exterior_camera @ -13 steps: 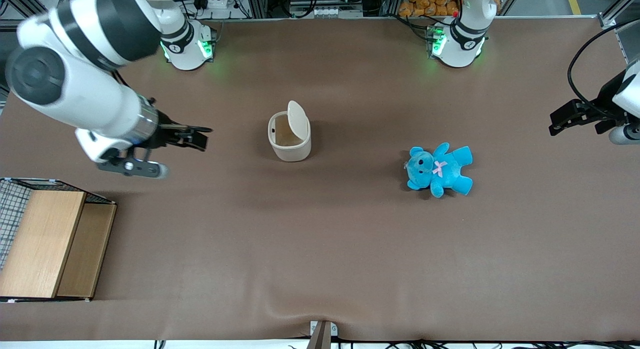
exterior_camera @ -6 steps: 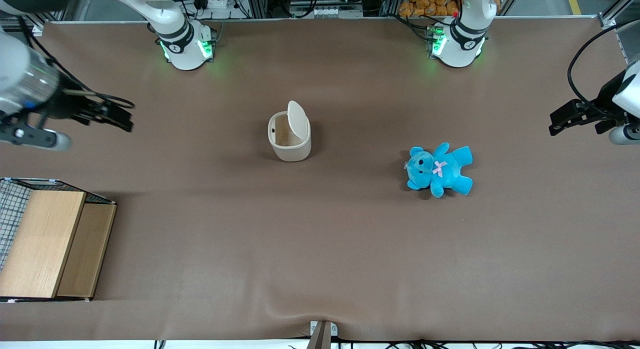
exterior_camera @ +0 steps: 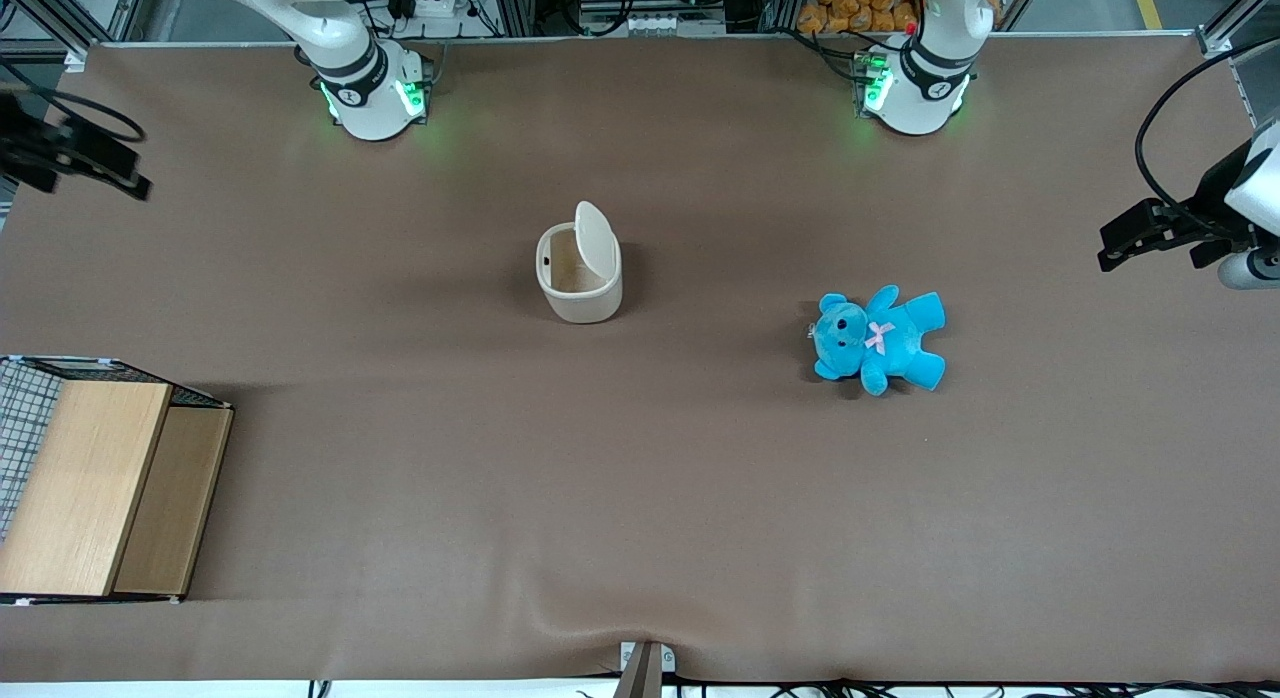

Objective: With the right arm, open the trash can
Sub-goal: 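Lift the right gripper away from the opened trash can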

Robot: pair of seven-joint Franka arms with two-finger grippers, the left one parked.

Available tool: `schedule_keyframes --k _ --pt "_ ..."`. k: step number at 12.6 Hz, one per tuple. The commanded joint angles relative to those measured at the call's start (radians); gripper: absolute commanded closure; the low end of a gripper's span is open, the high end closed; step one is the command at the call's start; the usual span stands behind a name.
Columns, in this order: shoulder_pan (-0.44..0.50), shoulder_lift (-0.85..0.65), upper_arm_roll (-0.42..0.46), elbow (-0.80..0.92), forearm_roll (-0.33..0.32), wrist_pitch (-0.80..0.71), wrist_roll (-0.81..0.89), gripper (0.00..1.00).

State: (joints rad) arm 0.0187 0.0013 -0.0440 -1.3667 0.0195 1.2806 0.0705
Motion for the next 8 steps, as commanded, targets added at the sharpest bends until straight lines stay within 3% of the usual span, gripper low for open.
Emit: schedule_keyframes --k 1,8 --pt "0.014 -0.024 -0.071 -0.037 0.000 -0.006 -0.072 0.00" --pt "0.012 -0.014 -0.074 -0.037 -0.041 0.008 -0.077 0.00"
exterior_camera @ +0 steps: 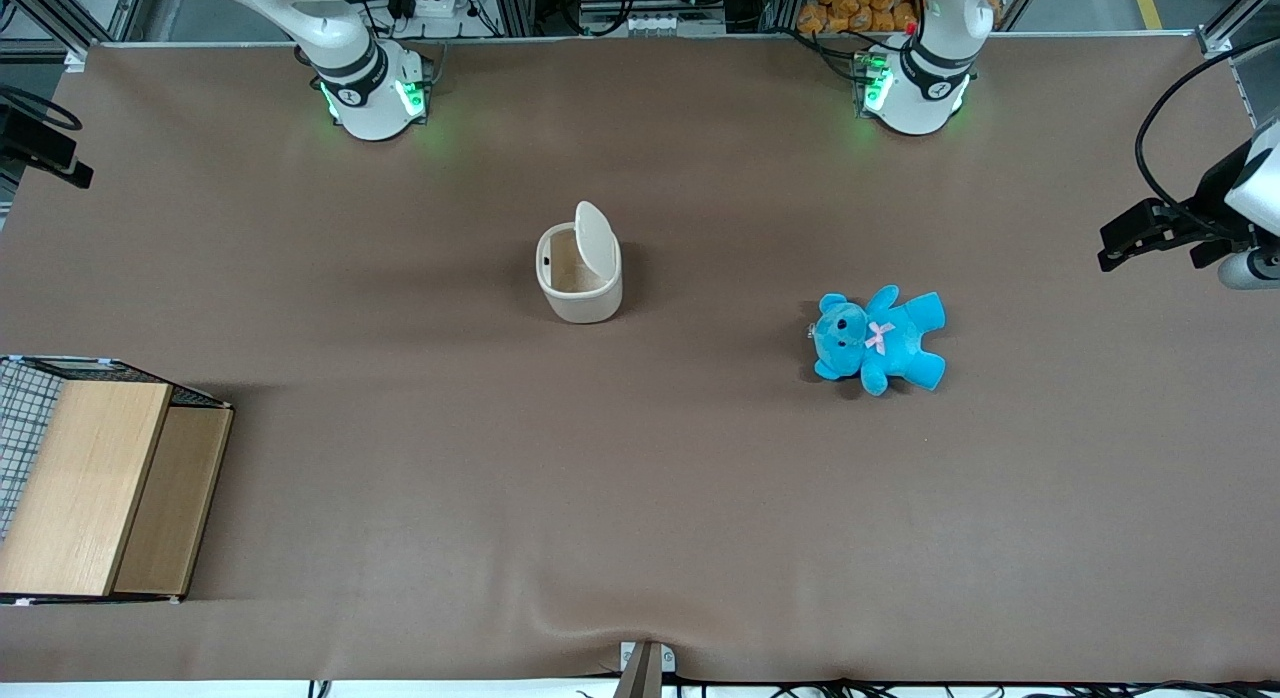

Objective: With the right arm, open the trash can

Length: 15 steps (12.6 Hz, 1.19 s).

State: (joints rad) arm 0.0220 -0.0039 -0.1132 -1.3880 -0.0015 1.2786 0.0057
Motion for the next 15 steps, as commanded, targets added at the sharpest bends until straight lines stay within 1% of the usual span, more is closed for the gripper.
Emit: schedule_keyframes --k 1,4,6,11,15 --pt "0.007 -0.005 -0.005 -0.019 -0.020 0.013 -0.012 0.00" --pt "0.007 -0.005 -0.008 -0.055 -0.023 0.042 -0.013 0.00" --pt "0.007 -0.010 -0.008 -0.101 -0.026 0.094 -0.013 0.00" --pt "0.007 -0.007 -0.008 -0.098 -0.023 0.090 -0.012 0.00" --pt "0.007 -0.007 -0.008 -0.108 -0.023 0.139 -0.013 0.00"
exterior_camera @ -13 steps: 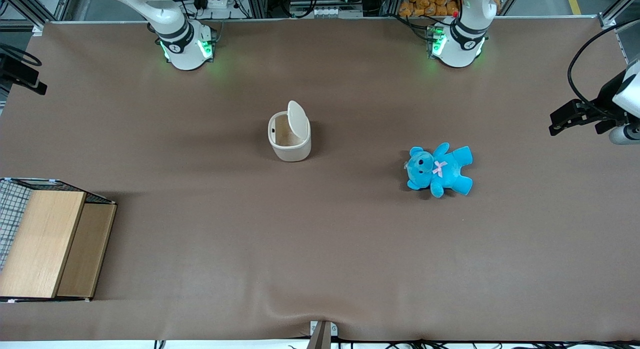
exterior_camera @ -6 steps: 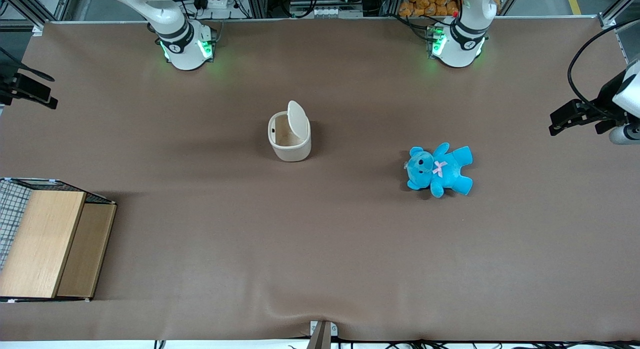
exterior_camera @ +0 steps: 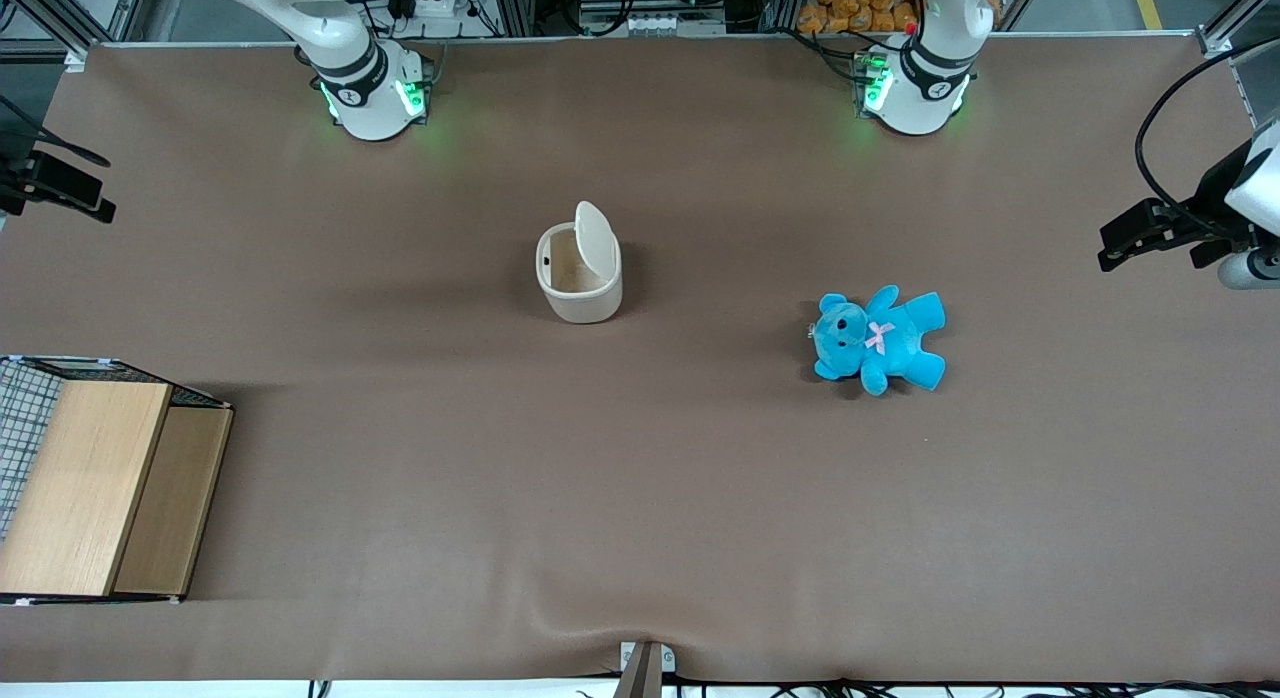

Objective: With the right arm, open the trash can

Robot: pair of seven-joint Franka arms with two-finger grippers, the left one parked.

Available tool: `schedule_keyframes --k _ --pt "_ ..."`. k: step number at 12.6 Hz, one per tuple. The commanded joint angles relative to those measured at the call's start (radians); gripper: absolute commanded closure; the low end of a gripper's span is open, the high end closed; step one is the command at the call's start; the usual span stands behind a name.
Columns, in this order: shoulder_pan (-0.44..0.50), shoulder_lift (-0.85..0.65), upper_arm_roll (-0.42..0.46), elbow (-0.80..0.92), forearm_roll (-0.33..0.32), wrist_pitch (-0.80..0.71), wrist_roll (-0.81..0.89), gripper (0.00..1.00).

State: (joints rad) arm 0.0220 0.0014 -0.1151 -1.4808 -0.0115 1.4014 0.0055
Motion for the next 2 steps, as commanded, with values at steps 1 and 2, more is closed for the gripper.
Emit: schedule_keyframes --k 1,2 --pt "0.006 -0.011 -0.006 -0.013 -0.013 0.016 -0.012 0.00" --pt "0.007 -0.011 -0.006 -0.013 -0.013 0.015 -0.012 0.00"
